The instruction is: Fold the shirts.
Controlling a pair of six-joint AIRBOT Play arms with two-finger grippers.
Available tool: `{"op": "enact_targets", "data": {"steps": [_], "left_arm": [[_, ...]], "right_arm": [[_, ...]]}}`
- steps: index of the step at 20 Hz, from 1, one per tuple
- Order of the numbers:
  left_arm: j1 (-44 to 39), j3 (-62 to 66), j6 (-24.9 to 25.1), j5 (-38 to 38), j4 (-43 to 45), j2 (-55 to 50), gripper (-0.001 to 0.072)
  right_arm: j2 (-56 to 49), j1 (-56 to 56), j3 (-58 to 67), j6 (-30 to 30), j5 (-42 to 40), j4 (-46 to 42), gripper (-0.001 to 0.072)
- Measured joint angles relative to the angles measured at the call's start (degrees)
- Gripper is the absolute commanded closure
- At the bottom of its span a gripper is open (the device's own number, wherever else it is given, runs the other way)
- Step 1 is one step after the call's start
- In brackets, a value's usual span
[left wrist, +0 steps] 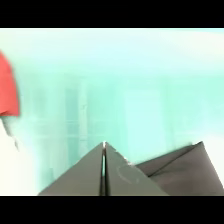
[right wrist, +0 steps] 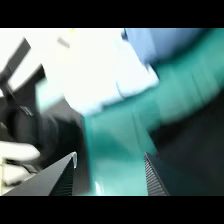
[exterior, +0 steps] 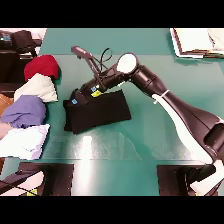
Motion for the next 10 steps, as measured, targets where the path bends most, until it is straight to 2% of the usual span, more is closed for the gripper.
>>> {"op": "enact_targets", "data": {"steps": [3,6,8,10], "left_arm": [[0.92,0.00,0.04,-1.49,0.37,1.03,0.0682],[1.27,0.00,0.07,-2.78,0.46,1.42,0.0682],[1.29,-0.02,0.07,-3.52,0.46,1.49,0.0682],[1.29,-0.04,0.42,-3.80,-0.35,1.46,0.0682]], "right_arm": [[1.22,-4.22,-2.56,2.03,4.13,-8.81,0.0229],[5.84,-12.28,-12.09,4.61,5.38,-13.94,0.0218],[9.31,-18.71,-20.63,6.27,4.04,-15.39,0.0062],[11.52,-24.74,-28.70,7.76,1.62,-15.39,0.0080]]}}
